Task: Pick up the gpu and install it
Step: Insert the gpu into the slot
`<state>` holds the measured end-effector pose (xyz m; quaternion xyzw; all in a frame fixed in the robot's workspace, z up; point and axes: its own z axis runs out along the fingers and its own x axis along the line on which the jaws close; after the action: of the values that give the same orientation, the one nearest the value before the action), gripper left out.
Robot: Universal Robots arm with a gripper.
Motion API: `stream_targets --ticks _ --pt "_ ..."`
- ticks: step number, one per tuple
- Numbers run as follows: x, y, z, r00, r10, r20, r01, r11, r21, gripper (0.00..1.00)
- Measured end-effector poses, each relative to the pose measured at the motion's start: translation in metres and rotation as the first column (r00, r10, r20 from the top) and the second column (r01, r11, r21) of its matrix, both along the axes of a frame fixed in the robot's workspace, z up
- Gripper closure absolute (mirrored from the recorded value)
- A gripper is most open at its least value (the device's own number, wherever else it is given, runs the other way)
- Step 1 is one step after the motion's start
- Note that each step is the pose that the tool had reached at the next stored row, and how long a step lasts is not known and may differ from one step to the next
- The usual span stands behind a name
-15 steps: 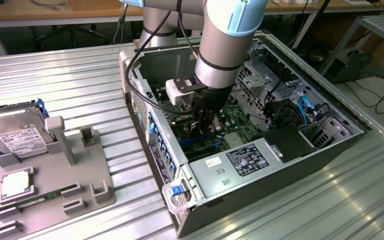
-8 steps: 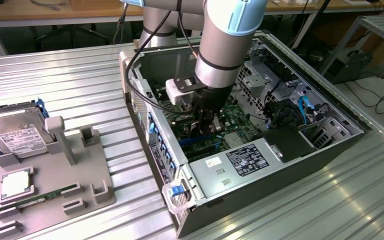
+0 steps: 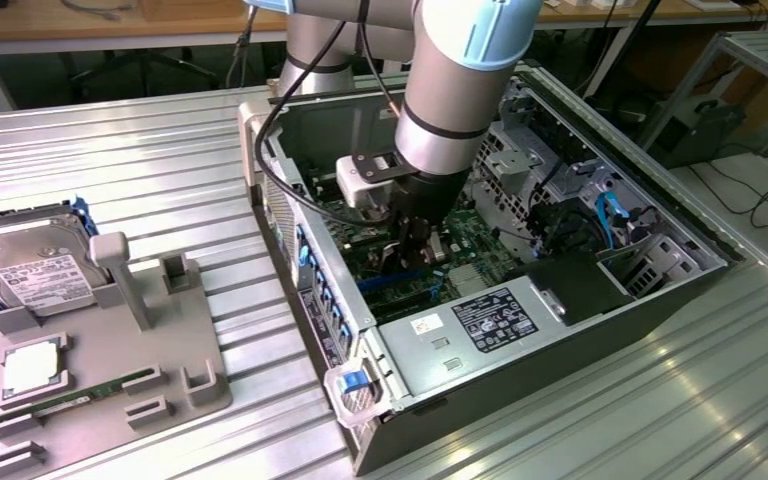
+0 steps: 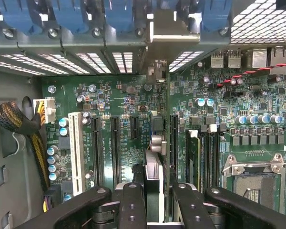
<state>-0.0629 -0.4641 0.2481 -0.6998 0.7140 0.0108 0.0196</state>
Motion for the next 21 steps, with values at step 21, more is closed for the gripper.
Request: stream_targets --ticks 21 --pt "-0.004 0.0003 -0.0147 1.0 0.0 -0.0031 0.0 1.0 -0.0002 0.73"
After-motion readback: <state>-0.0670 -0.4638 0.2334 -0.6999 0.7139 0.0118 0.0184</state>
